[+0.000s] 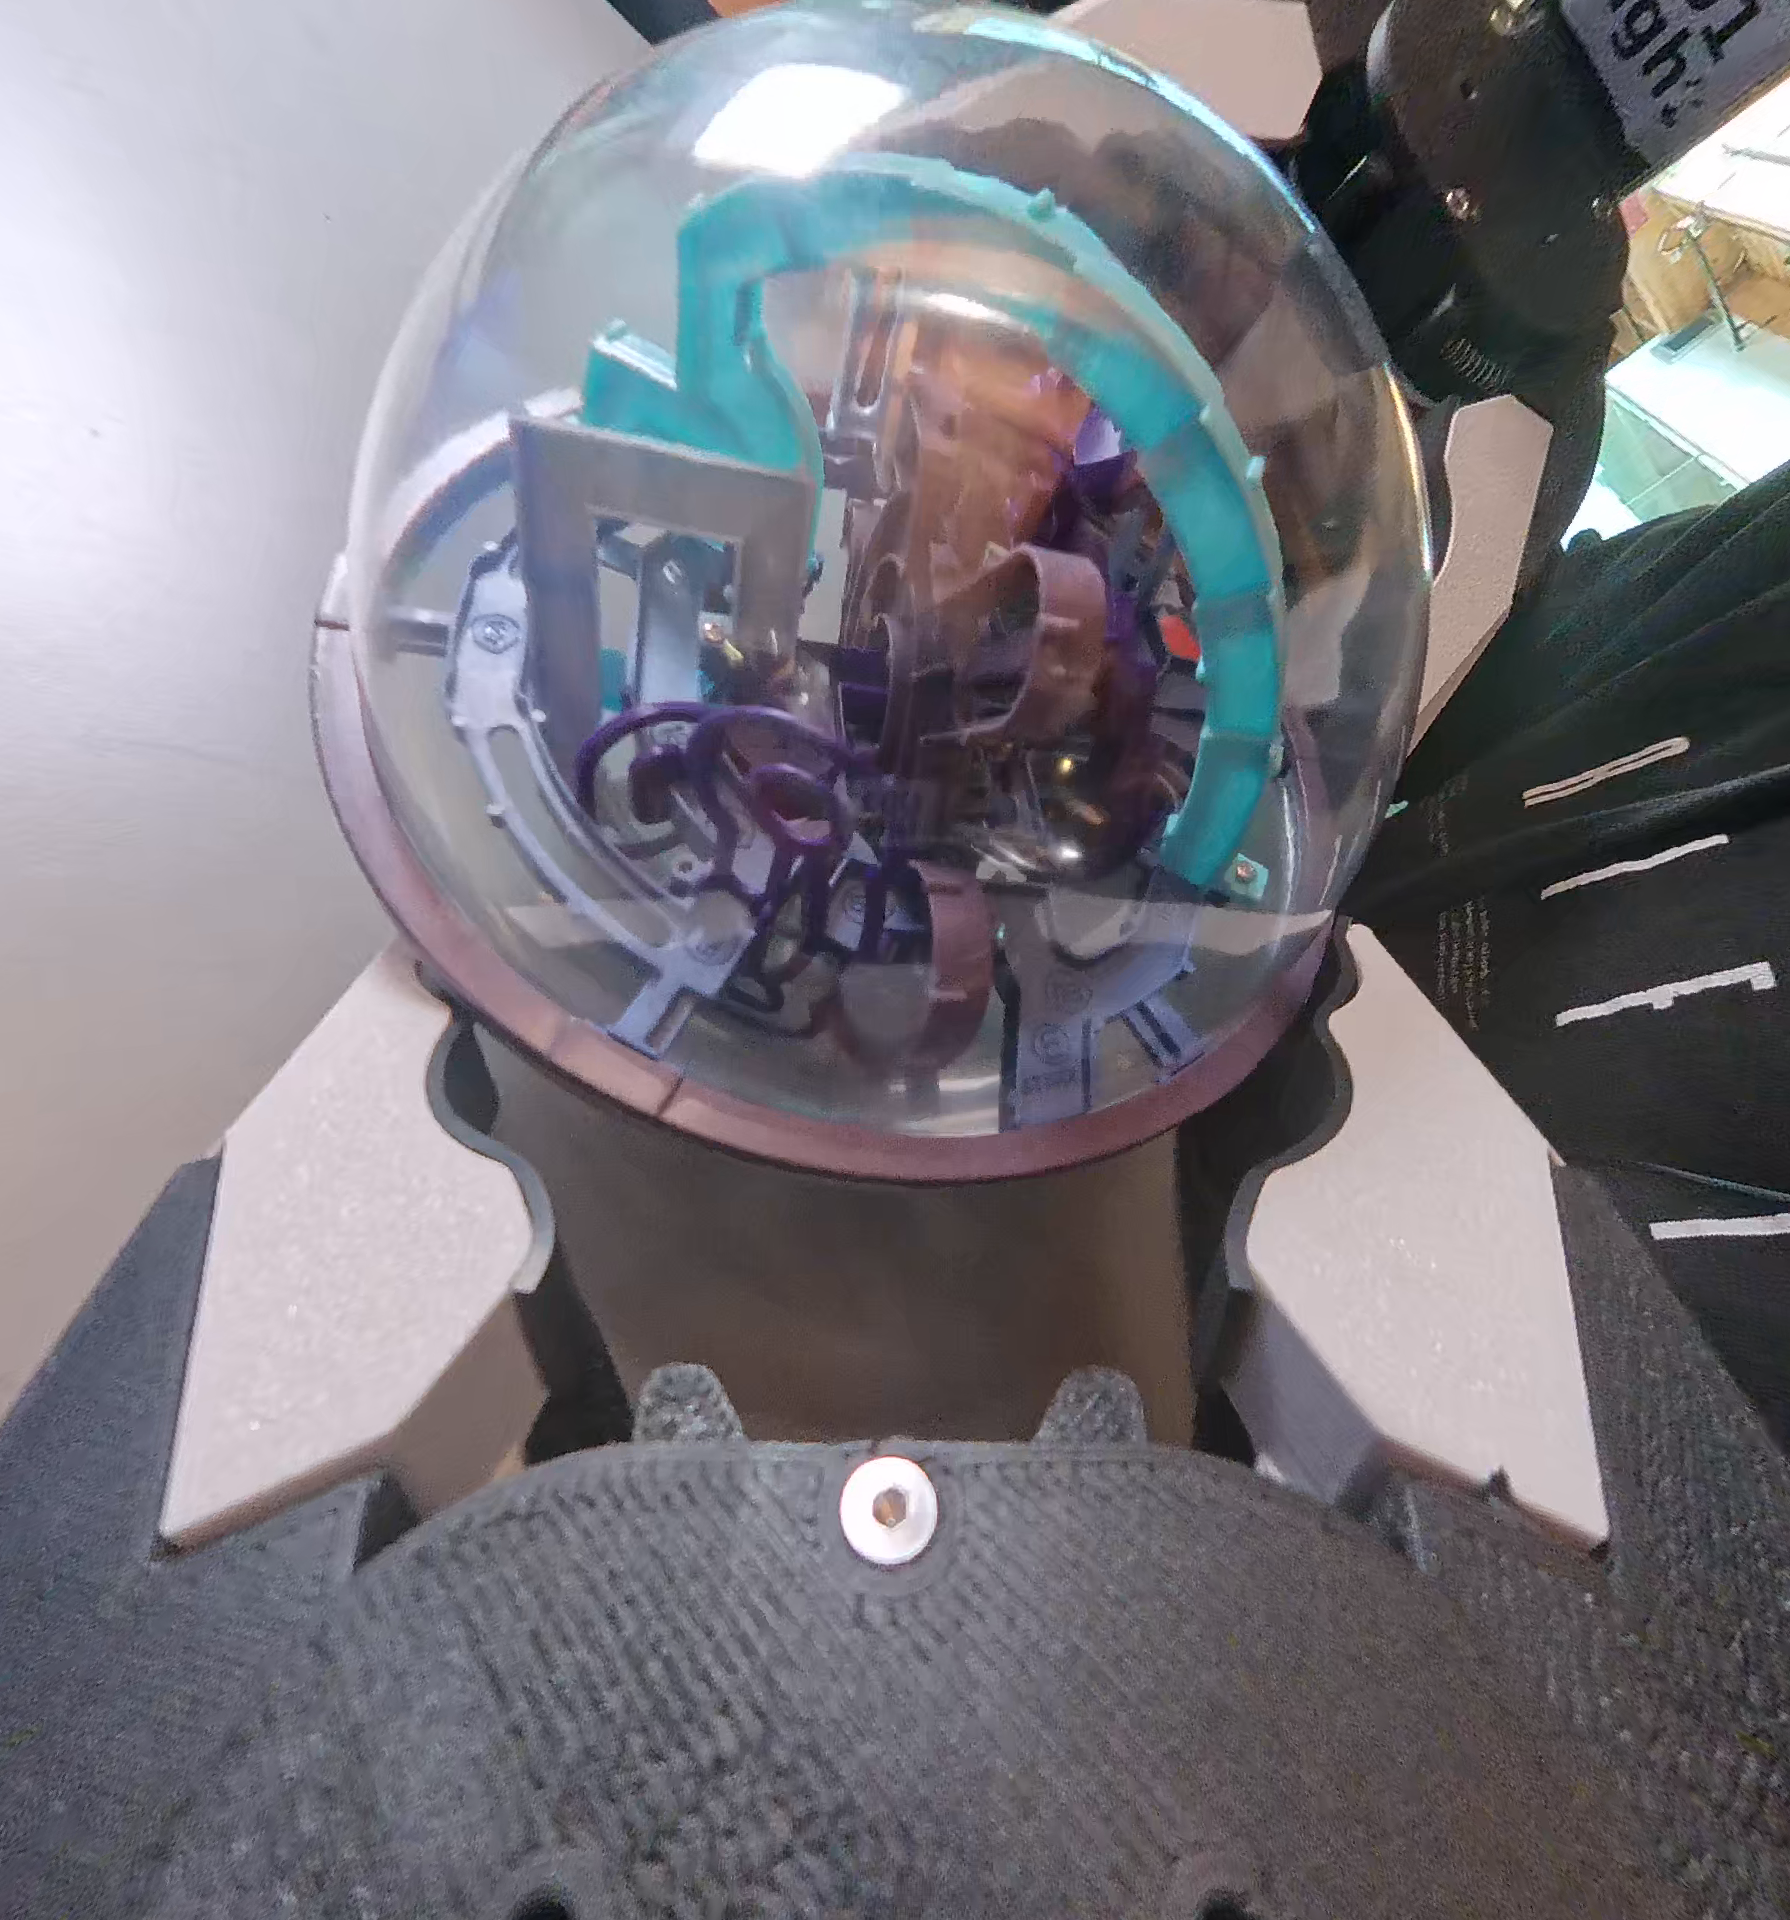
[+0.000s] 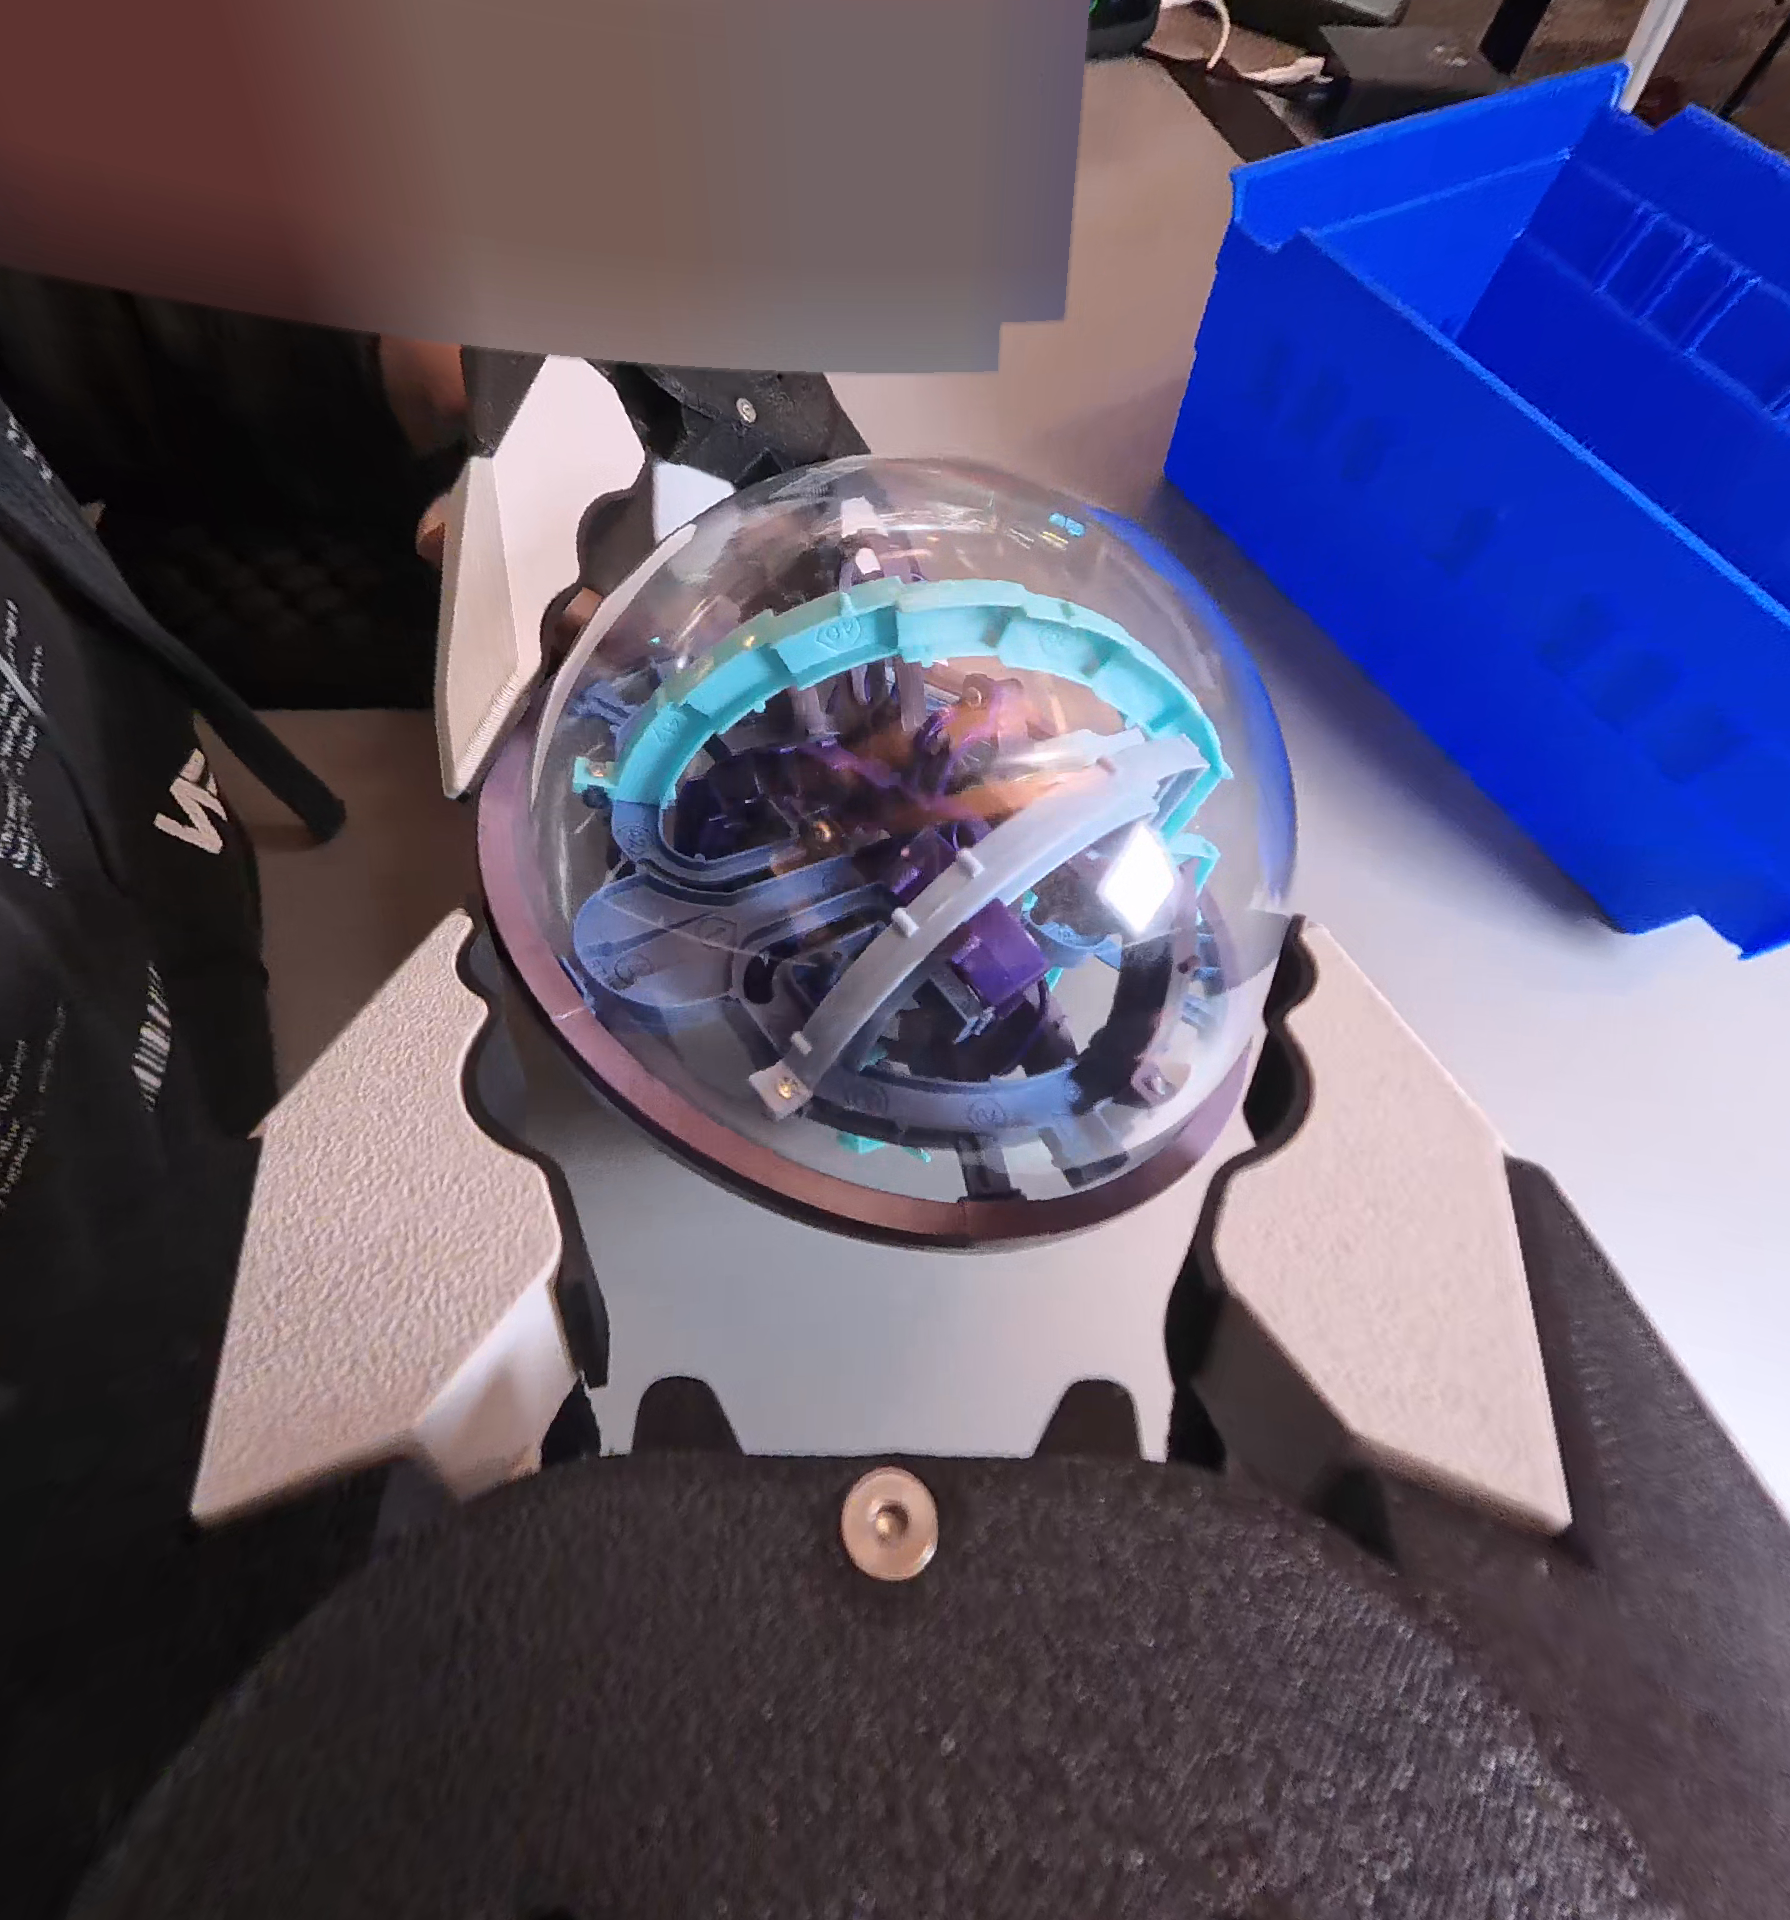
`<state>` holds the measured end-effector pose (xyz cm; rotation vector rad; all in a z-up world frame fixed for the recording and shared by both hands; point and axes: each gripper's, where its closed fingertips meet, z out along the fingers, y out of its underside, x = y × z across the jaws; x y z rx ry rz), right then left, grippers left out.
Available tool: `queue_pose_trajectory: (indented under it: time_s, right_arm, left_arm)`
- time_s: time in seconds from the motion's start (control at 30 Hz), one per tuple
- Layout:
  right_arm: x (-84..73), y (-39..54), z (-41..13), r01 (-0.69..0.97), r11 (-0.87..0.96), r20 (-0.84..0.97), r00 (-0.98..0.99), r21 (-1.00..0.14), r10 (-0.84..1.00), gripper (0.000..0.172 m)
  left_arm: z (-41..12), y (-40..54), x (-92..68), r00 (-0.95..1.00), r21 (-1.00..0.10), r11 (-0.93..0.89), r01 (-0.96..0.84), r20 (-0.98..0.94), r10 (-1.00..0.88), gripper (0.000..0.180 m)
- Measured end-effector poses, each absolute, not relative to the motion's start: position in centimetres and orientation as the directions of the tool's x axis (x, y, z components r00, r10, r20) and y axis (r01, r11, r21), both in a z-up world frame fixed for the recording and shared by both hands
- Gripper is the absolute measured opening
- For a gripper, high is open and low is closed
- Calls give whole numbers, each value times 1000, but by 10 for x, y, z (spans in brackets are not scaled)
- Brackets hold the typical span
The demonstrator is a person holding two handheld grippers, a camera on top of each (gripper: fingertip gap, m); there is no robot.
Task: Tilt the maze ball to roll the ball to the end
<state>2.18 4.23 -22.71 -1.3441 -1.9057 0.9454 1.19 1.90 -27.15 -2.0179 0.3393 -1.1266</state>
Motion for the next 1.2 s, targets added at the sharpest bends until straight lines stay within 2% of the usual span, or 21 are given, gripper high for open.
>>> queue_pose_trajectory:
  time_s: [0.2, 0.33, 0.6, 0.77, 1.03, 1.2]
  right_arm:
    - [24, 38, -227, 498, 339, 191, -325, -798, 926, 140]
    - [25, 37, -226, 513, 337, 190, -319, -789, 929, 141]
    - [19, 42, -225, 581, 66, -90, -235, -811, 968, 141]
    - [15, 50, -227, 602, -95, -246, -173, -793, 954, 141]
    - [18, 49, -235, 682, -356, -535, -61, -639, 843, 140]
    - [20, 46, -239, 709, -485, -665, 30, -512, 746, 138]
  left_arm:
    - [-280, 16, 16, 599, -748, -660, 71, 561, -571, 153]
    - [-281, 14, 18, 598, -742, -668, 59, 562, -572, 152]
    - [-265, 16, 12, 481, -656, -722, 219, 717, -505, 151]
    - [-257, 23, 4, 461, -642, -707, 297, 745, -482, 151]
    - [-255, 36, 0, 603, -761, -595, 259, 609, -516, 157]
    - [-238, 45, -16, 676, -827, -478, 294, 534, -507, 153]
